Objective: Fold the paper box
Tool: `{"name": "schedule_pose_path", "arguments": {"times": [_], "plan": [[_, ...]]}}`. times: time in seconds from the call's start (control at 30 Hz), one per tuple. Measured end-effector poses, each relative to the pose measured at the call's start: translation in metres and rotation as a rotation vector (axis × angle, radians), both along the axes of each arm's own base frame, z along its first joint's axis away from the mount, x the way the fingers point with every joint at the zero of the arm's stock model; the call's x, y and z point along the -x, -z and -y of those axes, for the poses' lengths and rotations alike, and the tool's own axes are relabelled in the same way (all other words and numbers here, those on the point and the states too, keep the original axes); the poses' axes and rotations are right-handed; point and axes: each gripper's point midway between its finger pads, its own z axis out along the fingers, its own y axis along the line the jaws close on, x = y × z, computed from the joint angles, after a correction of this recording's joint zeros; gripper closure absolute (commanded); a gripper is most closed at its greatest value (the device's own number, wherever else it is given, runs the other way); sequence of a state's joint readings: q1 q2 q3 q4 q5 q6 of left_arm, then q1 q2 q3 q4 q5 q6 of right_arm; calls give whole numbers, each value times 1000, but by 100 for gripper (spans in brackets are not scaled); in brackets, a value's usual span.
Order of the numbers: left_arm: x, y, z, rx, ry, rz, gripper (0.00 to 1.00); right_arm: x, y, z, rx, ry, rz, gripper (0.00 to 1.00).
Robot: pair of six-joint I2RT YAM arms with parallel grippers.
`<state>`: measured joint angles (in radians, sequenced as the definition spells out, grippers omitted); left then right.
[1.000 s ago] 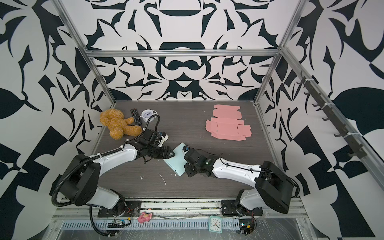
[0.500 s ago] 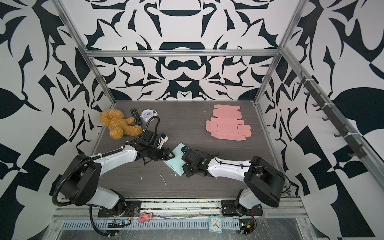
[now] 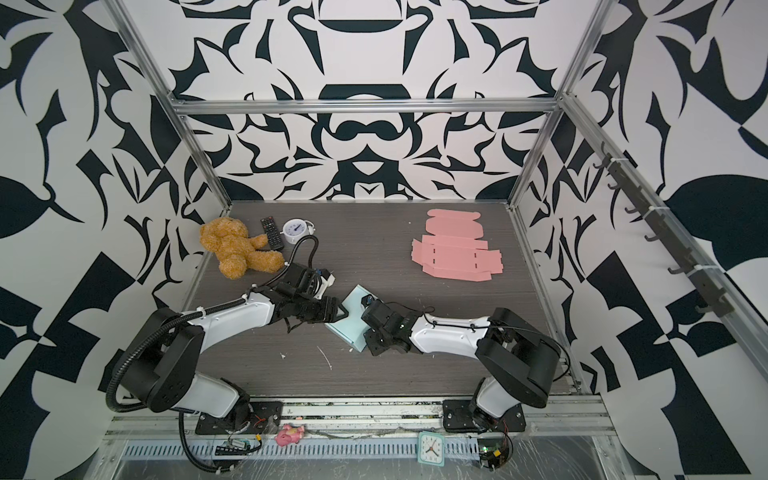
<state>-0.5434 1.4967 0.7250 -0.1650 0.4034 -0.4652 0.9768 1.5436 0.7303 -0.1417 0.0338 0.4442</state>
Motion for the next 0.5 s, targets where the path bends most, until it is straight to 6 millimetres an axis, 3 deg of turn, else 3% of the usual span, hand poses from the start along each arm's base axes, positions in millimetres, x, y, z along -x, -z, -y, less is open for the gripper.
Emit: {"name": "schedule_pose_path", "arguments": {"times": [0.5], "plan": [[-2, 2, 1, 12, -12, 13, 35, 3, 5, -13, -14, -23, -7, 68]]}}
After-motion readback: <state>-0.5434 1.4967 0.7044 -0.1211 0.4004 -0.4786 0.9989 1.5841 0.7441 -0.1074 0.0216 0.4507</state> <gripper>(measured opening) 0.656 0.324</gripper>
